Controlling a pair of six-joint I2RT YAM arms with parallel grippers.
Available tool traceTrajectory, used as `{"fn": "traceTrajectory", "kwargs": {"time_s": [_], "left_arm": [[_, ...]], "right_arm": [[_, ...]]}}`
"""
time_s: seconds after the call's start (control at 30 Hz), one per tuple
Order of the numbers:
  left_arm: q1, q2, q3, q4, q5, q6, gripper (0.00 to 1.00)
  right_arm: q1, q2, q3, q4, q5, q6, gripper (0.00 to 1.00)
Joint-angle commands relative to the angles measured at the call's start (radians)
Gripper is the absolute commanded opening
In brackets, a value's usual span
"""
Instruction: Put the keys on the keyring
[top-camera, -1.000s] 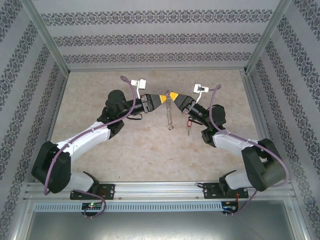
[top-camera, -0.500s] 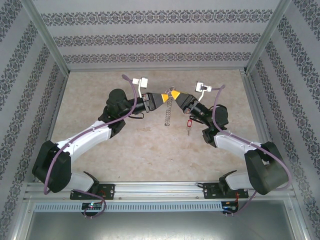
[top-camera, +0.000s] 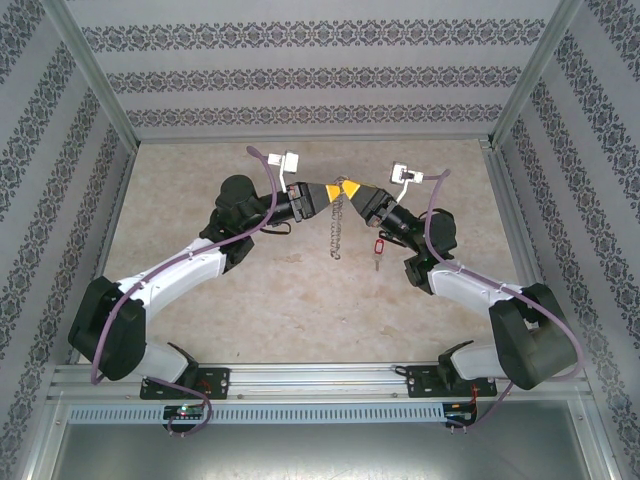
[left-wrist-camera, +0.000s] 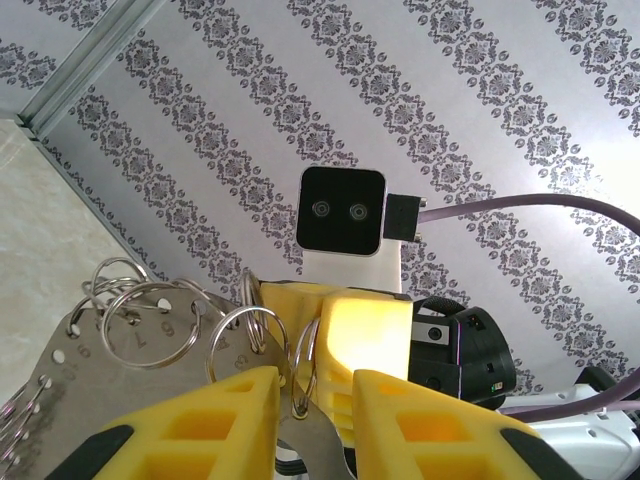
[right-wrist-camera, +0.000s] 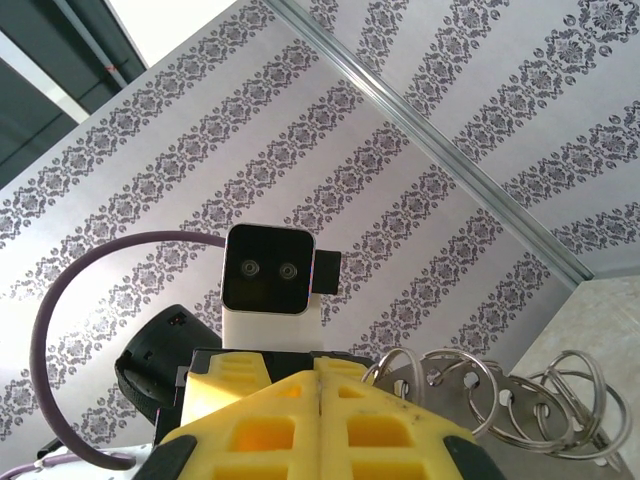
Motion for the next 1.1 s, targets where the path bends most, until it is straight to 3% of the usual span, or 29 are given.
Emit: {"fn": "traceTrajectory", "kwargs": {"time_s": [0.0,0.17,0.53,0.7,0.73,0.87,0.97,1.07], "left_arm": [[-0.017,0.015,0.024,0.069,0.011,0.003,0.26],[-0.020,0.021,0.024,0.090,0.013,-0.006,0.24],[-0.028,0.017,0.015,0.105,0.010,0.002,0.01],[-0.028,0.003,0.027,0.019,0.012,0.089,0.00],[-0.028,0.001,0.030,-0.010,0.013,0.116,0.00],[-0.025,-0.026,0.042,-0.141,0.022,0.256,0.00],[-0.022,-0.052,0.052,-0.245,0.024,0.373,0.00],[-0.019,-0.073,0.066,-0.341,0.029,0.481,0.00]], "right_arm": [[0.018,-0.017,0.037,0.071,0.009,-0.002,0.00],[0.019,-0.013,0.036,0.071,0.010,-0.002,0.00],[0.022,-0.006,0.031,0.072,0.009,-0.001,0.00],[0.019,-0.008,0.023,0.067,0.008,0.004,0.02],[0.019,-0.008,0.020,0.065,0.009,0.005,0.10],[0.000,-0.022,0.001,0.041,0.023,0.011,0.59],[-0.036,-0.049,-0.025,0.024,0.020,0.025,0.71],[-0.076,-0.078,-0.047,-0.020,0.007,0.032,0.75]]}}
